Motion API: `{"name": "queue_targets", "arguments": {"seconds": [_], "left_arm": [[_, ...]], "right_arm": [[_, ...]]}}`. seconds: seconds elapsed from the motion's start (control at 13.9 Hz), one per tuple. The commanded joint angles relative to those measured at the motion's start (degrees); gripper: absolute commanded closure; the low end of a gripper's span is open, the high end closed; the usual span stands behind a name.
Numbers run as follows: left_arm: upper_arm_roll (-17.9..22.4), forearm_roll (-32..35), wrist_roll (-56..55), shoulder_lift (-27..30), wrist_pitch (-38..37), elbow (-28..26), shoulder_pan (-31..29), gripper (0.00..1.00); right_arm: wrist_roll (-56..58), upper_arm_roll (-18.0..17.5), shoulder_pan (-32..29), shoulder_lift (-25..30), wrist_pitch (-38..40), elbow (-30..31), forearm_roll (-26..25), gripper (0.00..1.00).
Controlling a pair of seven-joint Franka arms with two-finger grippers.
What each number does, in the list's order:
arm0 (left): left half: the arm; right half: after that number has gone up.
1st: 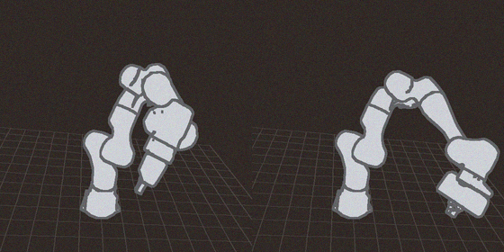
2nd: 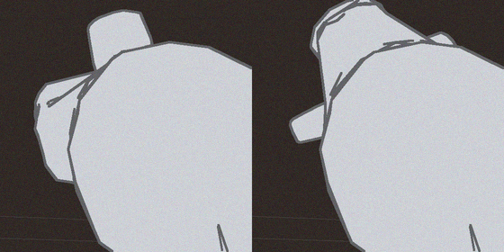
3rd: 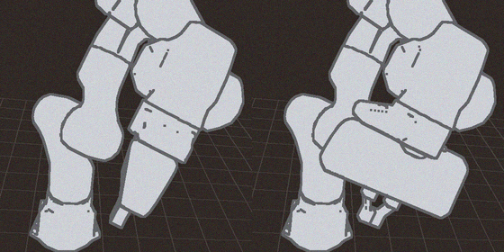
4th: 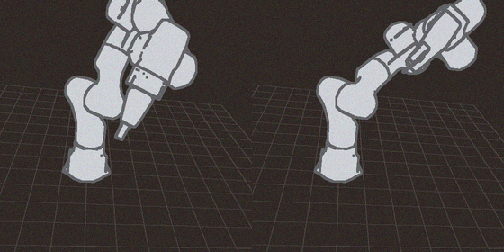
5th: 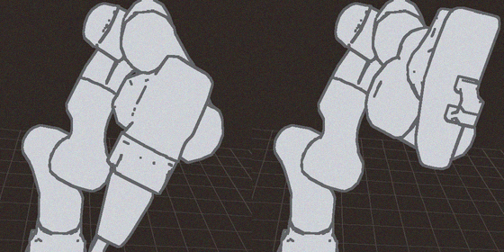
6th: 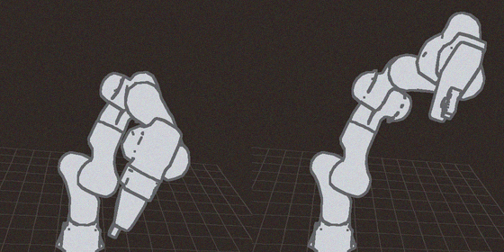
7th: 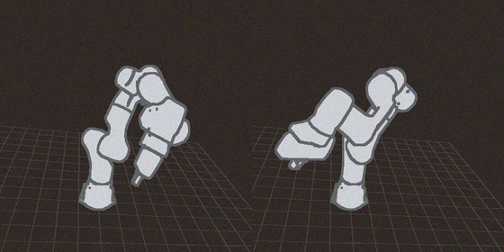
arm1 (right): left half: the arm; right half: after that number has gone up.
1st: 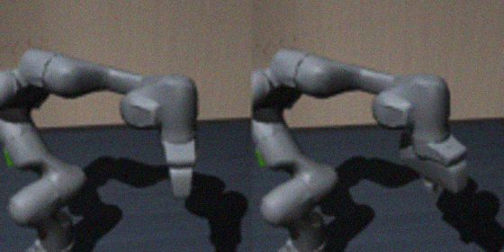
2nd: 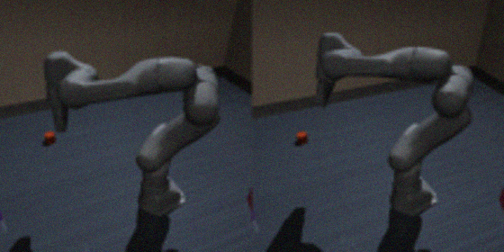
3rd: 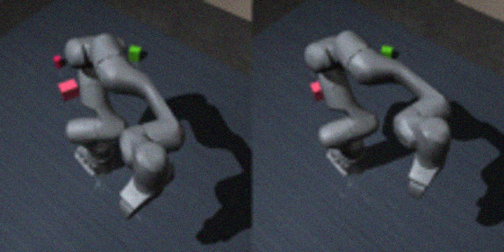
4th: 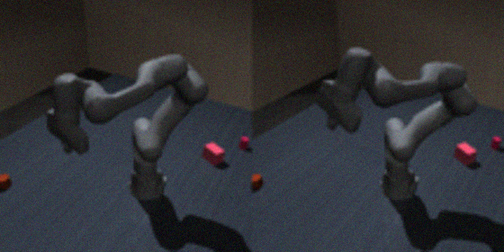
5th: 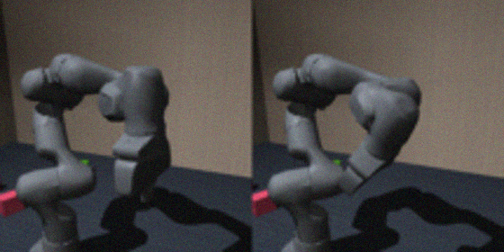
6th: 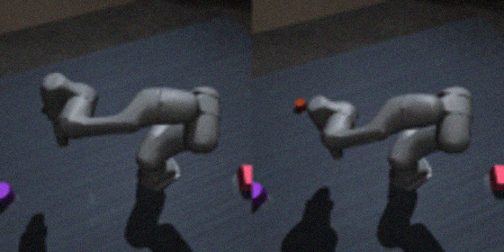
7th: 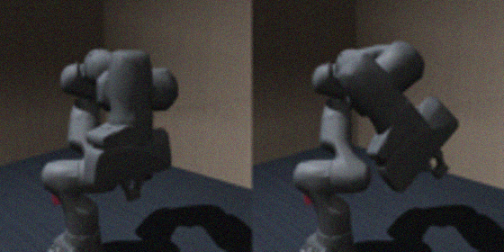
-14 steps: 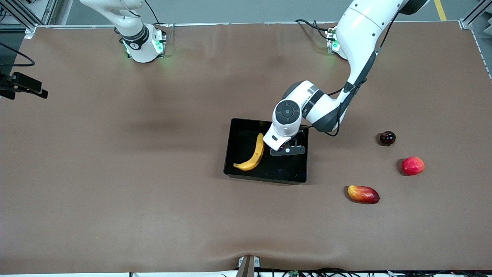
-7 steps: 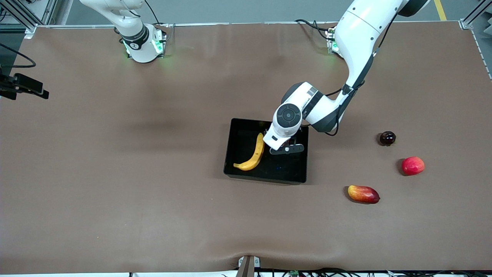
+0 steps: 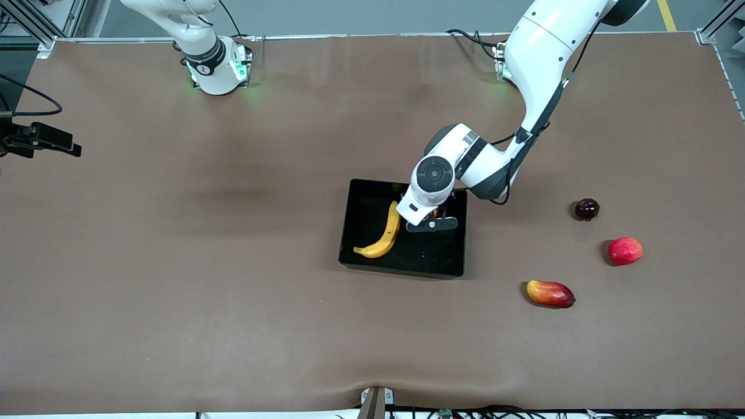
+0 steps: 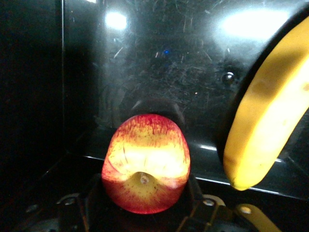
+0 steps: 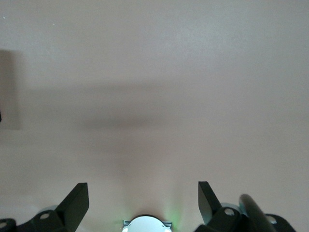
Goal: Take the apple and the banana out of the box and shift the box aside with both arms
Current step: 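Lower the left gripper and grasp the small red-yellow apple, then carry the apple out of the box and set it beside the mango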
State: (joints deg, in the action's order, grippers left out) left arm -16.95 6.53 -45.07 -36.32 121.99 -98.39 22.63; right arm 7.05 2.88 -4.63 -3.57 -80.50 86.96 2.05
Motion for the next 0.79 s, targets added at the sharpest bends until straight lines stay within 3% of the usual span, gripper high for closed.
{"name": "queue_targets", "arguments": {"seconds": [0.0,0.22,0.43,0.72], "left_arm": [[0.2,-0.5,0.4,0.6,0.3,0.4,0.3,1.0],[0.1,-0.5,-0.3,3.3,-1.7,3.1,0.0,1.0],[0.3,-0.5,0.7,7.6,-10.3,9.3,-0.9,1.0],[0.0,-1.1,10.4,9.9,-17.7,15.4,-6.0,1.0]], "right_arm": [[-0.4,-0.6,-0.4,0.5,0.3,0.4,0.9,0.0],[-0.4,-0.9,0.1,0.7,0.4,0.9,0.6,0.0],[-1.3,-0.9,0.5,0.9,1.0,1.5,0.6,0.0],[-4.2,-1.0,2.3,0.8,-1.0,0.8,1.2,0.0]]}}
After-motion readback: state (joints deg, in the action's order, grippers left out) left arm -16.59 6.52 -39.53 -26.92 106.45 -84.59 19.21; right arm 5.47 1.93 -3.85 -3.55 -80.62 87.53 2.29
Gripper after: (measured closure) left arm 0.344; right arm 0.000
